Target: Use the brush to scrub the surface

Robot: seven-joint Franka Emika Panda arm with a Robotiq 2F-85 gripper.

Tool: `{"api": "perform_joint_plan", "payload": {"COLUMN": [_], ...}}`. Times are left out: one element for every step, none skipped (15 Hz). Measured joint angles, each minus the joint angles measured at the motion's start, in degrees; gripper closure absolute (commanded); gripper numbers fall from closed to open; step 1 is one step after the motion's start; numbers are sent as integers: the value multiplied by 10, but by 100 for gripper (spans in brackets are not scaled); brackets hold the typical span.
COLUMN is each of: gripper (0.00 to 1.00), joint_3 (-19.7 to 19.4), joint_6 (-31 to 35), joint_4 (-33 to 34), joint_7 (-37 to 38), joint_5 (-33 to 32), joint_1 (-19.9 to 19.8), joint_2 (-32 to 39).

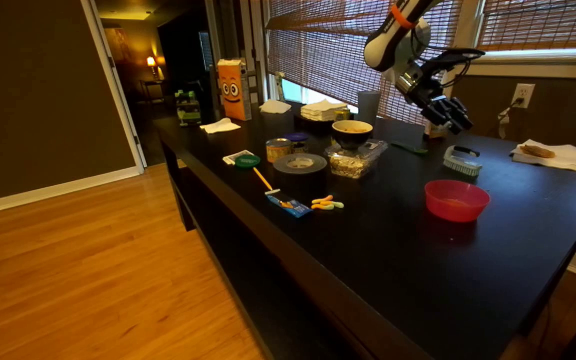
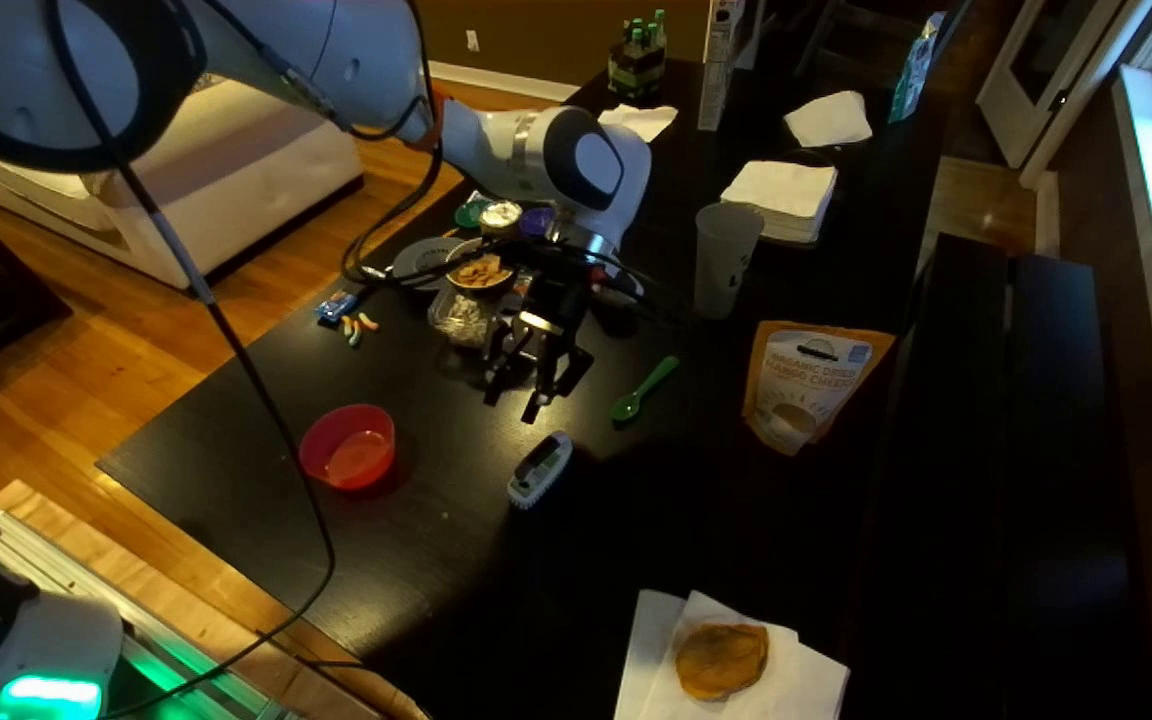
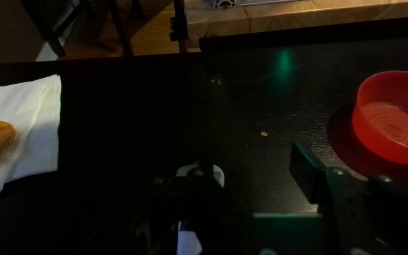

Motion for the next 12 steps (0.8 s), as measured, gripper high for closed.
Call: {"api": "perform_joint_plan", "payload": {"gripper": [4, 0, 0, 0, 0, 0, 0, 0, 0, 0, 0, 0], "joint_3": [4, 9, 13, 18, 21, 24, 26, 29, 31, 33, 35, 36], "joint_6": [0, 1, 2, 7, 14, 25, 40, 57, 76, 99, 124, 143], "joint_4": [-3, -7, -11, -19, -29, -41, -56, -72, -89, -108, -129, -147], "joint_7": [0, 0, 0, 0, 0, 0, 0, -1, -3, -7, -10, -12], "joint_5": [0, 2, 5, 10, 18, 28, 39, 50, 60, 69, 74, 76], "joint_1": [0, 0, 0, -1, -2, -3, -5, -8, -10, -10, -10, -10], "joint_2": [-11, -23, -37, -54, -74, -95, -118, -142, -167, -192, -215, -236]}}
